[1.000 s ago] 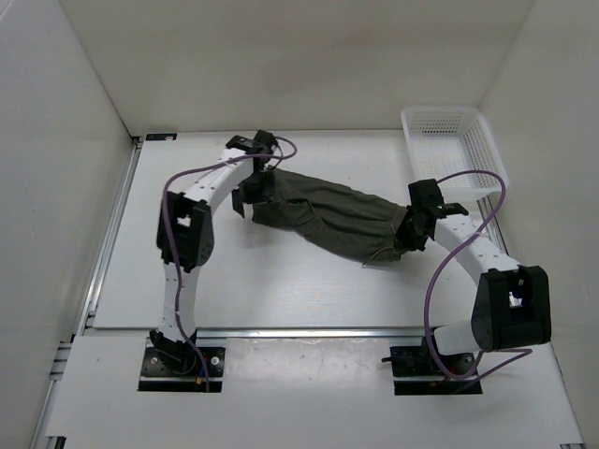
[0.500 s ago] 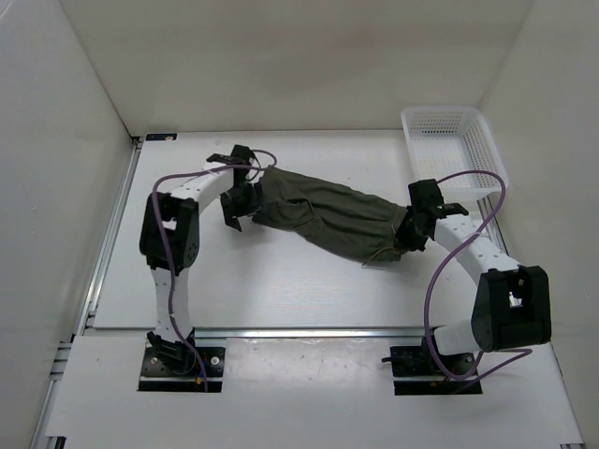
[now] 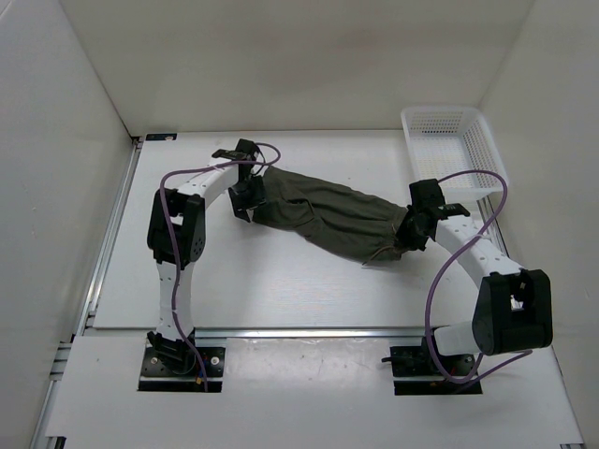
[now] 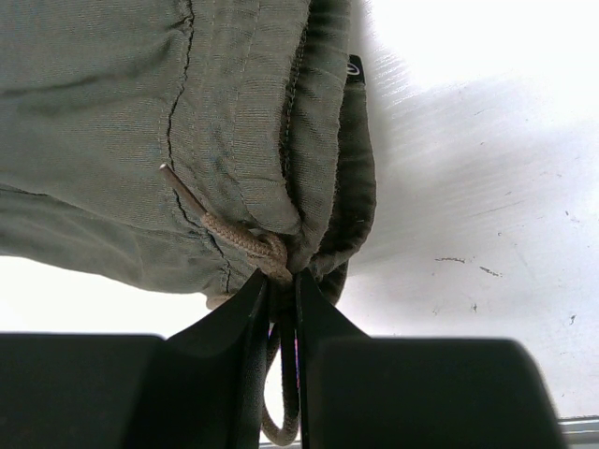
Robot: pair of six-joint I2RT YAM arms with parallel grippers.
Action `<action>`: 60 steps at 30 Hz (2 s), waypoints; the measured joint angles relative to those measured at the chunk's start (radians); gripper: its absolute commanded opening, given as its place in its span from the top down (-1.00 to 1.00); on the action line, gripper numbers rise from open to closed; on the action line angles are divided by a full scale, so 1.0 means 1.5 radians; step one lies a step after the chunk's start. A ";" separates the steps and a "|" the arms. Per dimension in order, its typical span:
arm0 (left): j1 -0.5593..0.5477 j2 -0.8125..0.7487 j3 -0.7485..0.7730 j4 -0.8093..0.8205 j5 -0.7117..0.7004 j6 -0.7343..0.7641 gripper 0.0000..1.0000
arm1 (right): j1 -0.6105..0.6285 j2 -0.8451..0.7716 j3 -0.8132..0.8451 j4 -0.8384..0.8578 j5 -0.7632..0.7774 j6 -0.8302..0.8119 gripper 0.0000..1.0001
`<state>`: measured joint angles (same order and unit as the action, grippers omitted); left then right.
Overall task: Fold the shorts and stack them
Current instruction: Fold the shorts
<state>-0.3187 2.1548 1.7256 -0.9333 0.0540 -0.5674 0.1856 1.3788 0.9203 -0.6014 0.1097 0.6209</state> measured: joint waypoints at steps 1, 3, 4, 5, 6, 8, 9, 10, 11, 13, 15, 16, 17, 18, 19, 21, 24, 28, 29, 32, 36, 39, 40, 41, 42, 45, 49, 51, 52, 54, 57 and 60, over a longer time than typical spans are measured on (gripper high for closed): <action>0.000 0.001 0.000 0.000 -0.004 -0.001 -0.35 | 0.000 0.000 0.000 0.000 0.000 0.000 1.00; 0.001 0.002 0.000 0.000 -0.008 -0.005 -0.35 | 0.000 0.000 0.000 0.000 0.000 0.000 1.00; 0.001 0.004 0.002 -0.001 -0.009 -0.005 -0.35 | 0.000 0.000 0.000 0.000 0.000 0.000 1.00; 0.001 0.009 0.005 0.000 -0.009 -0.005 -0.31 | 0.000 0.000 0.000 0.000 0.000 0.000 1.00; 0.001 0.017 0.007 0.001 -0.009 -0.005 -0.26 | 0.000 0.000 0.000 0.000 0.000 0.000 1.00; 0.001 0.035 0.013 0.002 -0.009 -0.004 0.41 | 0.000 0.000 0.000 -0.001 0.000 0.000 1.00; 0.001 0.045 0.022 -0.005 -0.010 -0.003 0.71 | 0.000 0.000 0.000 -0.001 0.000 0.000 1.00; 0.002 0.049 0.027 -0.007 -0.008 -0.001 0.80 | 0.000 0.000 0.000 -0.001 0.000 0.000 1.00; 0.002 0.051 0.031 -0.007 -0.009 0.001 0.80 | 0.000 0.000 0.000 -0.001 0.000 0.000 1.00; 0.008 0.056 0.041 -0.012 -0.008 0.007 0.80 | 0.000 0.000 0.000 -0.002 0.000 0.000 1.00; 0.012 0.056 0.045 -0.022 -0.010 0.011 0.80 | 0.000 0.000 0.000 -0.001 0.000 0.000 1.00; 0.015 0.054 0.046 -0.026 -0.011 0.013 0.80 | 0.000 0.000 0.000 -0.001 0.000 0.000 1.00; 0.021 0.052 0.046 -0.031 -0.014 0.015 0.80 | 0.000 0.000 0.000 -0.002 0.000 0.000 1.00; 0.027 0.048 0.046 -0.038 -0.015 0.017 0.80 | 0.000 0.000 0.000 -0.001 0.000 0.000 1.00; 0.035 0.040 0.046 -0.043 -0.017 0.019 0.80 | 0.000 0.000 0.000 -0.002 0.000 0.000 1.00; 0.051 0.016 0.044 -0.051 -0.017 0.024 0.80 | 0.000 0.000 0.000 -0.001 -0.001 0.000 1.00; 0.076 -0.059 0.014 -0.056 -0.015 0.031 0.80 | 0.000 0.000 0.000 -0.001 -0.006 -0.001 1.00; 0.094 -0.167 -0.074 -0.057 -0.012 0.037 0.80 | 0.004 -0.005 -0.004 0.001 -0.016 -0.006 1.00; 0.095 -0.183 -0.099 -0.057 -0.013 0.038 0.80 | 0.005 -0.009 -0.008 0.001 -0.018 -0.008 1.00; 0.098 -0.198 -0.185 -0.051 -0.012 0.038 -0.02 | 0.005 -0.029 -0.036 0.004 -0.024 -0.016 1.00; 0.111 -0.174 -0.251 -0.065 -0.018 0.037 -0.87 | 0.004 -0.050 -0.076 -0.001 -0.022 -0.021 1.00; 0.119 -0.176 -0.228 -0.082 -0.019 0.029 -0.82 | 0.004 -0.054 -0.089 -0.005 -0.022 -0.023 1.00; 0.118 -0.176 -0.201 -0.092 -0.022 0.028 -0.58 | 0.004 -0.055 -0.089 -0.005 -0.022 -0.023 1.00; 0.114 -0.176 -0.173 -0.095 -0.026 0.024 -0.46 | 0.004 -0.056 -0.089 -0.004 -0.022 -0.023 1.00; 0.108 -0.176 -0.138 -0.099 -0.030 0.024 -0.24 | 0.004 -0.058 -0.089 -0.004 -0.021 -0.024 1.00; 0.075 -0.167 -0.019 -0.107 -0.034 0.022 -0.03 | 0.004 -0.061 -0.089 -0.004 -0.021 -0.025 1.00; 0.022 -0.097 0.130 -0.120 -0.035 0.022 -0.51 | 0.004 -0.060 -0.089 -0.004 -0.021 -0.027 1.00; 0.002 -0.045 0.181 -0.127 -0.035 0.019 -0.51 | 0.004 -0.060 -0.088 -0.004 -0.021 -0.028 1.00; -0.008 -0.017 0.201 -0.131 -0.035 0.018 -0.51 | 0.004 -0.060 -0.087 -0.004 -0.021 -0.028 1.00; -0.025 0.038 0.224 -0.141 -0.038 0.014 -0.53 | 0.004 -0.060 -0.087 -0.004 -0.021 -0.030 1.00; -0.041 0.105 0.237 -0.159 -0.048 0.010 -0.53 | 0.004 -0.060 -0.087 -0.004 -0.021 -0.031 1.00; -0.047 0.143 0.238 -0.179 -0.058 0.001 -0.09 | 0.004 -0.060 -0.087 -0.004 -0.021 -0.031 1.00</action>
<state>-0.3889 2.3699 2.0827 -1.2022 -0.0330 -0.5663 0.1909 1.2884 0.7898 -0.6067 0.0776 0.5747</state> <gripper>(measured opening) 0.679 0.156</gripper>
